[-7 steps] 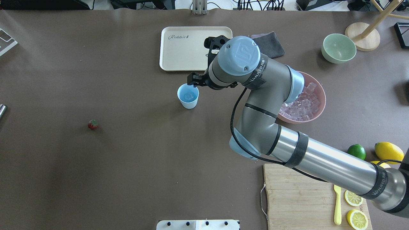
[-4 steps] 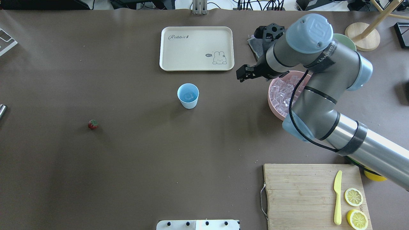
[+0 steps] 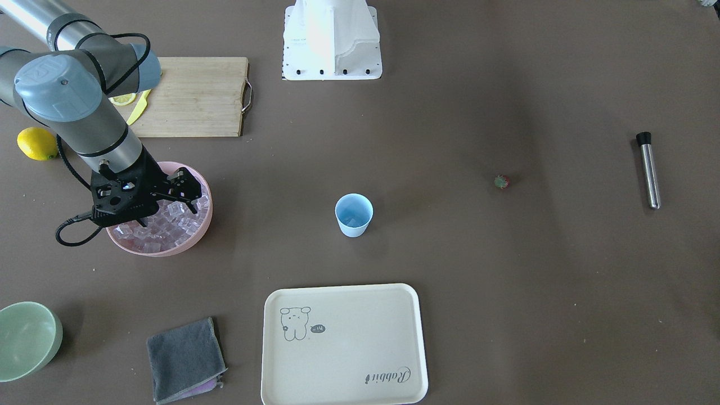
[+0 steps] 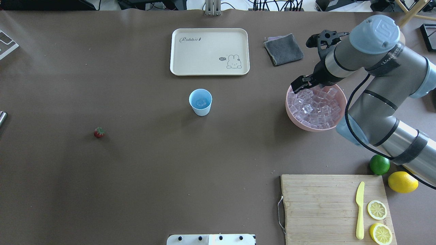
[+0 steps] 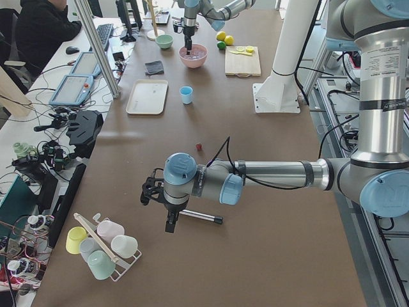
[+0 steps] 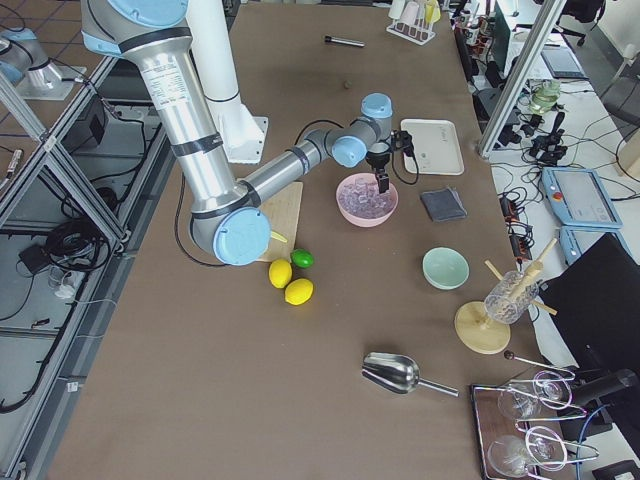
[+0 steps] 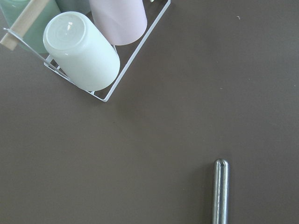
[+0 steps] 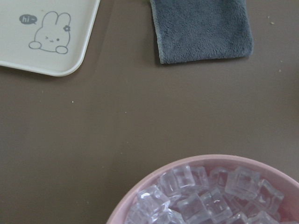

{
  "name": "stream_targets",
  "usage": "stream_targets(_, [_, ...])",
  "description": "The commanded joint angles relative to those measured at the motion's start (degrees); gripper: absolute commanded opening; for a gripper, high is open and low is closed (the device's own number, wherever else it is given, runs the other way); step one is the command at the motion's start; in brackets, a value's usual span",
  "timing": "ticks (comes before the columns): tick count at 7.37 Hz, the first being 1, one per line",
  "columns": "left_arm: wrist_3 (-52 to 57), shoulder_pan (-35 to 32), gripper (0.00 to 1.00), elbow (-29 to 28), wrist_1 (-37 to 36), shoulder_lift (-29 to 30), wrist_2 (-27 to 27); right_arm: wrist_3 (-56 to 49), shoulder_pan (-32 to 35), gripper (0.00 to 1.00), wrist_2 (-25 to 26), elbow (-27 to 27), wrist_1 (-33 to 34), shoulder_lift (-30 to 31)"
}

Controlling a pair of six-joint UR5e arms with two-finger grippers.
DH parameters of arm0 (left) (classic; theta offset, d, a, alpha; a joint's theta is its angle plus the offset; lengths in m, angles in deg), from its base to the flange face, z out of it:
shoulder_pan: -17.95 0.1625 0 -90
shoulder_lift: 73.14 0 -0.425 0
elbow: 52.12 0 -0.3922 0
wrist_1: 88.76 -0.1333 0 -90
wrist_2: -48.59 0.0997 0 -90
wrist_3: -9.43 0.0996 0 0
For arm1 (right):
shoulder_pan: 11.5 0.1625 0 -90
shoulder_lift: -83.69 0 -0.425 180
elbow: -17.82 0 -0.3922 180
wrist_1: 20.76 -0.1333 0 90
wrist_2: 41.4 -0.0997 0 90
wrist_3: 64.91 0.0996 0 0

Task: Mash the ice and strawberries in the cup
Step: 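Move the empty scoop back to the pink ice bowl, then scoop more ice cubes from the pink bowl with the right gripper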

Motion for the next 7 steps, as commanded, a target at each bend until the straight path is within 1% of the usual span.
stream_targets(1, [-0.36, 0.0, 0.99, -0.12, 0.03, 0.44, 0.0, -1.12, 0.04, 0.87, -0.52, -0.52, 0.27, 0.89])
stream_targets(2, [-0.36, 0.0, 0.99, -0.21, 0.03, 0.44, 0.0, -1.21, -0.57, 0.73, -0.52, -1.22, -0.16, 2.2])
stream_targets(3, [-0.36, 0.0, 0.99, -0.12, 0.03, 0.44, 0.0, -1.12, -0.67, 0.72, -0.87, -0.71, -0.16, 2.3])
stream_targets(5, [-0.36, 0.0, 0.99, -0.03, 0.12, 0.0, -0.09, -0.86, -2.33, 0.63, -0.61, -0.53, -0.25, 2.65])
stream_targets(6, [-0.27, 0.0, 0.99, -0.29, 0.12, -0.09, -0.09, -1.03, -3.21, 0.61, -0.17, -0.61, -0.25, 2.91])
stream_targets(7, [-0.27, 0.0, 0.99, -0.21, 0.12, -0.09, -0.09, -0.86, -3.65, 0.61, 0.0, -0.53, -0.25, 2.91])
